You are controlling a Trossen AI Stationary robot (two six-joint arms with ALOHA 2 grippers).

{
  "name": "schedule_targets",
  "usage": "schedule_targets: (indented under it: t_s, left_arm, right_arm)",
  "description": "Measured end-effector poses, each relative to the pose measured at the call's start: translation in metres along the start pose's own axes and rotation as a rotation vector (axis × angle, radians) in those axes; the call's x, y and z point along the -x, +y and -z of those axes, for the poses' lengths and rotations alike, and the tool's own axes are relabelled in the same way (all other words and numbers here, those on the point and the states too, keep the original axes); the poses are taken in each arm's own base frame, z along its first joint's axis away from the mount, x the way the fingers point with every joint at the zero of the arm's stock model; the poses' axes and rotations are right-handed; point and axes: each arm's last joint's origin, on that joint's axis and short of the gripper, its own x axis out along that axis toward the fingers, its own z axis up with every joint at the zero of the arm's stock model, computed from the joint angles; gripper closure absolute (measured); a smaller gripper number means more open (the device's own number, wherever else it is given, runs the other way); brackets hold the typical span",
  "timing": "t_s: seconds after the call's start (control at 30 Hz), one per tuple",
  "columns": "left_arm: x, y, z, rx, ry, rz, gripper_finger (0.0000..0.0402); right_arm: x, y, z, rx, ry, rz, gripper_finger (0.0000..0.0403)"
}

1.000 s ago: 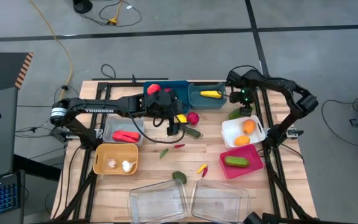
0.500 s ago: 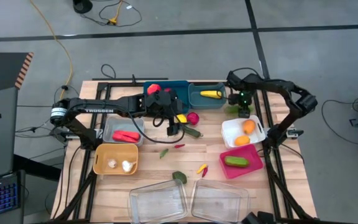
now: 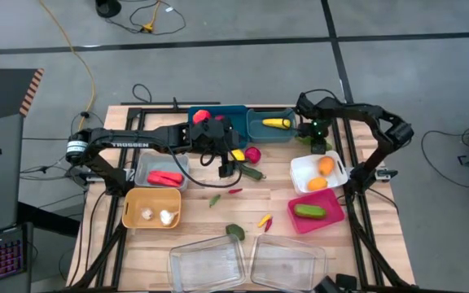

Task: Sort produce into baskets
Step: Put the chayote into the pink bin

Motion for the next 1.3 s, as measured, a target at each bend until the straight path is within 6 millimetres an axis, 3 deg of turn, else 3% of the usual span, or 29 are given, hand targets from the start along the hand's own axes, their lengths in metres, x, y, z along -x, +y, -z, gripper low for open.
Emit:
schedule_targets:
  t_s: [0.1, 0.3, 0.47, 0.63, 0.9, 1.3]
  left_arm:
    - [0.000, 0.000, 0.000, 0.000, 0.000, 0.000, 0.0048]
    - [0.000, 0.000, 0.000, 0.001, 0.000, 0.000, 0.0048]
    - [0.000, 0.000, 0.000, 0.002, 0.000, 0.000, 0.0048]
    - [0.000, 0.000, 0.000, 0.002, 0.000, 0.000, 0.0048]
    - [0.000, 0.000, 0.000, 0.001, -0.001, 0.000, 0.0048]
    - [0.000, 0.000, 0.001, 0.002, 0.012, 0.004, 0.0048]
  right_arm:
    - [0.000, 0.000, 0.000, -0.001, 0.008, 0.007, 0.0269]
    - [0.010, 0.003, 0.007, -0.003, 0.051, -0.021, 0.0261]
    - [0.039, 0.002, 0.013, -0.083, 0.026, 0.007, 0.0247]
    - [0.077, 0.014, 0.023, -0.149, 0.007, 0.028, 0.0253]
    - [0.126, 0.066, 0.041, -0.199, -0.079, 0.073, 0.0246]
    - [0.156, 0.159, 0.055, -0.249, -0.263, -0.136, 0.0244]
